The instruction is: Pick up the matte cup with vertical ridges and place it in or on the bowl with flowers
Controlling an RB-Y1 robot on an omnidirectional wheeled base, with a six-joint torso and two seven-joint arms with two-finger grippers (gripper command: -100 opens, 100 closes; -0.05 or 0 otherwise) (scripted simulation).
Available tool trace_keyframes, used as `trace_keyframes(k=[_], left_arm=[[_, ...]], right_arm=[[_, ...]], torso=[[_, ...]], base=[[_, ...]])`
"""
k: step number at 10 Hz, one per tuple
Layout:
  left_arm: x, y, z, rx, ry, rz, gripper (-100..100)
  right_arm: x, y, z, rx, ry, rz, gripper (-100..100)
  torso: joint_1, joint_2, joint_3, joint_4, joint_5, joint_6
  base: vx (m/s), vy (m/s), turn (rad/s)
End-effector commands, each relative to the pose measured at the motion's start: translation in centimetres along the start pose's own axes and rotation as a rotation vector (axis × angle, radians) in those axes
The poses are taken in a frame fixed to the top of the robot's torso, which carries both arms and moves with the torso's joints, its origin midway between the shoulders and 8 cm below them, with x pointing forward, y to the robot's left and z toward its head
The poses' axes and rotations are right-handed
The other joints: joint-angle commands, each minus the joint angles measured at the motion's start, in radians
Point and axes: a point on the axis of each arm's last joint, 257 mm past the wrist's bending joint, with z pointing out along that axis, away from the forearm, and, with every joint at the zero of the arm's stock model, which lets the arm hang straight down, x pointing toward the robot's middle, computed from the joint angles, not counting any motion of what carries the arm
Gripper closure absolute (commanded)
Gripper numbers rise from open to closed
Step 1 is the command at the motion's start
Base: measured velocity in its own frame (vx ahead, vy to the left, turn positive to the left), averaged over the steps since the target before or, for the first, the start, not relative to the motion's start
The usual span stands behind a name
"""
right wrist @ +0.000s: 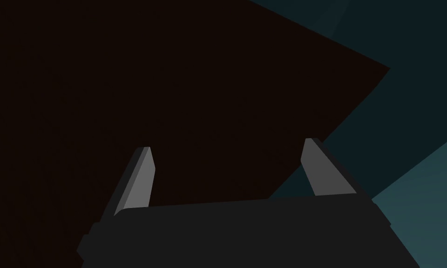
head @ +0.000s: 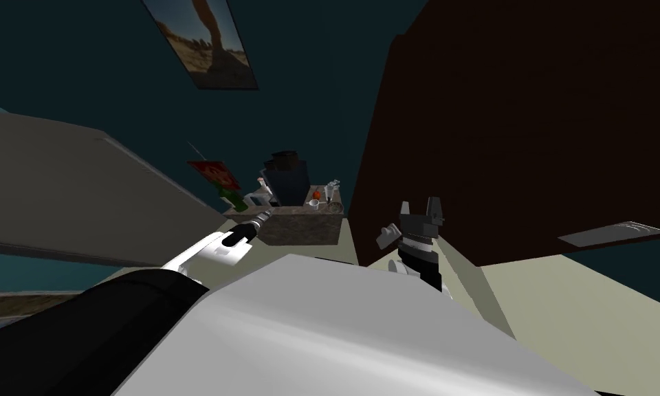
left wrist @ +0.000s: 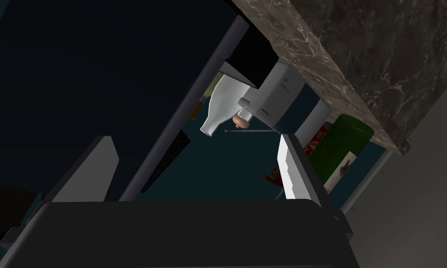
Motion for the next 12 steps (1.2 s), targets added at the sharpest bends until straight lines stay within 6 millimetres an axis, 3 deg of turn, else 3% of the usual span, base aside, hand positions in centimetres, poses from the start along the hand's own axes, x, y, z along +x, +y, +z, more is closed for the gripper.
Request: trace_keyframes(k=[1,8,12], left_arm=[[-0.1,0.8,-0.1,-0.041,0.01,0.014,-100],[0.0,3.5,-0.8,-0.177,0.058,0.058,-100],[1.3,5.7,-1.6,-0.276,0.122,0.085,-100]], right_arm=[[0.0,0.0,0.0,0.0,0.0,0.0,0],[0.0,0.0,0.0,0.0,0.0,0.0,0],[0.1,-0.2,-0.1,0.006,0.002,0.004,0]], torso=[[0.0,0.0,0.0,0.0,0.0,0.0],[-0.001,-0.002,-0.001,-0.001,0.0,0.0],[-0.009,-0.007,-0.003,0.0,-0.001,0.004]], base=[[0.057,-0.063,-0.229],[0.065,-0.054,-0.159],[0.136,-0.053,-0.26]])
